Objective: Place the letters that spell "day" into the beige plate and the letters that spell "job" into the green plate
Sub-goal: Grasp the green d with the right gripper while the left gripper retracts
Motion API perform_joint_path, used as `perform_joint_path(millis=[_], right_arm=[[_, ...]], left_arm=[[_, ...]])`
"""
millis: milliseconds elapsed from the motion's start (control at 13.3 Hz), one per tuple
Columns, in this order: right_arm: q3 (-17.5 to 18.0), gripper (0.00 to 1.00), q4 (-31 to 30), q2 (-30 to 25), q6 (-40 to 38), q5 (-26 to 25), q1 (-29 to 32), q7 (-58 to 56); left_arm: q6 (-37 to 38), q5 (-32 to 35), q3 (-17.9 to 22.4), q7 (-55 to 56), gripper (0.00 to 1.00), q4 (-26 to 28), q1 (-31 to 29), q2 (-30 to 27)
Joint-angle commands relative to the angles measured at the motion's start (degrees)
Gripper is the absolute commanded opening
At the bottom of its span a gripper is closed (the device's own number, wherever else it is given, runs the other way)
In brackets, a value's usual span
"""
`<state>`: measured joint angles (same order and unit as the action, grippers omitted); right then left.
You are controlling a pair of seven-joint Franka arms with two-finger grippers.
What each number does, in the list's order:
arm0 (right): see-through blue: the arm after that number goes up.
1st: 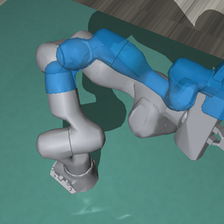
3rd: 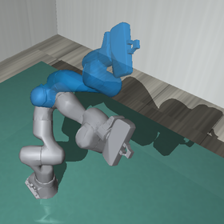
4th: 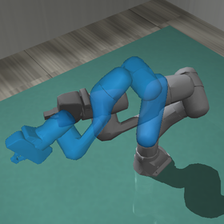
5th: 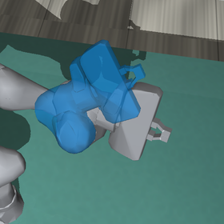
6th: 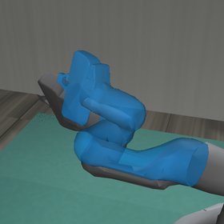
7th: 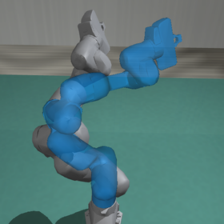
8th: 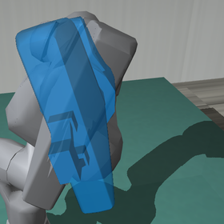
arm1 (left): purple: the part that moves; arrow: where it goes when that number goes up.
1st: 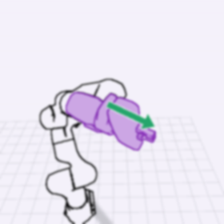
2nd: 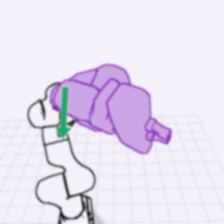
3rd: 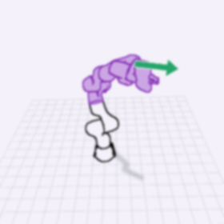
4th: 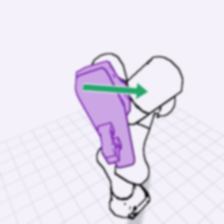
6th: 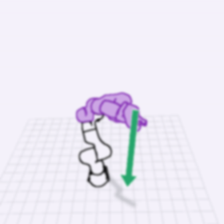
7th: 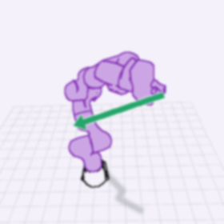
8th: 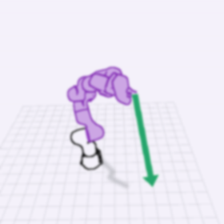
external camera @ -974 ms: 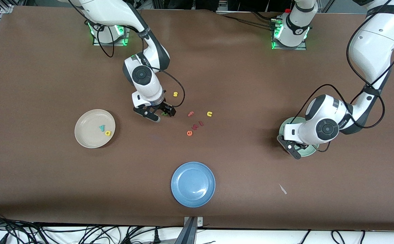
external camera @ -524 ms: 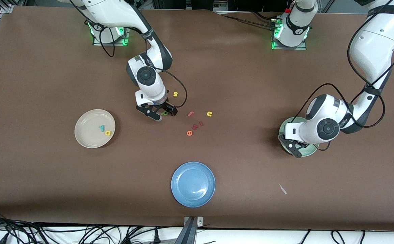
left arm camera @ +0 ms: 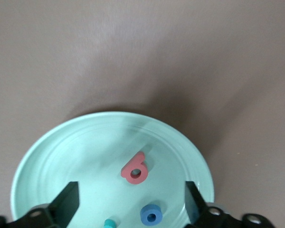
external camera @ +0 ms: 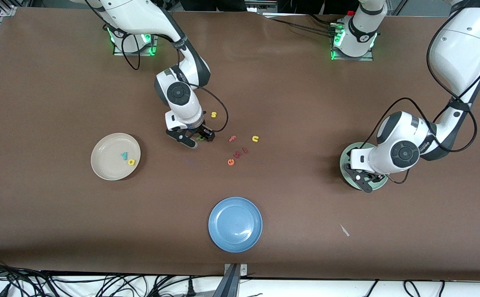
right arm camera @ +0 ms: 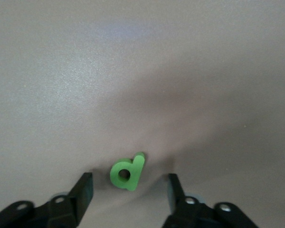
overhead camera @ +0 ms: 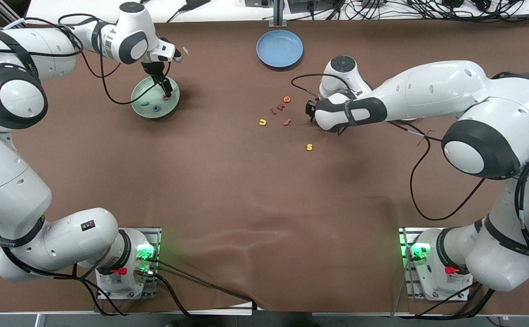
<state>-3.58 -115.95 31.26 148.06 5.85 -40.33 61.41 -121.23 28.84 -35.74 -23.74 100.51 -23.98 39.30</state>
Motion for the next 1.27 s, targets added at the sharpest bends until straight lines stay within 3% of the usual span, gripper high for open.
perform_joint_path(millis=[0, 150, 450, 749, 1199], right_arm=[[-0.5, 0.67, 1.0, 1.0, 0.3, -0.1, -0.6, 0.8], [-0.5, 0.61, 1.1, 1.1, 0.3, -0.1, -0.6, 0.8], [-0.5, 0.50, 1.4, 1.2, 0.3, -0.1, -0.5, 0.7], [-0.6, 0.47, 1.7, 1.3, 0.3, -0.1, -0.2, 0.7], [-0.6, 0.42, 1.8, 1.3, 0.3, -0.1, -0.1, 0.7]], left_arm=[[4.5, -4.7, -1.4, -0.3, 1.00, -0.3, -0.6, -4.7], [9.7, -10.3, -2.7, 0.2, 1.00, -2.5, -0.5, -8.0], [20.0, -13.9, -4.5, 0.6, 1.00, -7.5, -0.5, -12.7], [30.4, -16.2, -4.7, 0.4, 1.00, -14.8, -0.5, -13.6], [37.8, -16.6, -4.9, 0.4, 1.00, -20.0, 0.2, -15.3]])
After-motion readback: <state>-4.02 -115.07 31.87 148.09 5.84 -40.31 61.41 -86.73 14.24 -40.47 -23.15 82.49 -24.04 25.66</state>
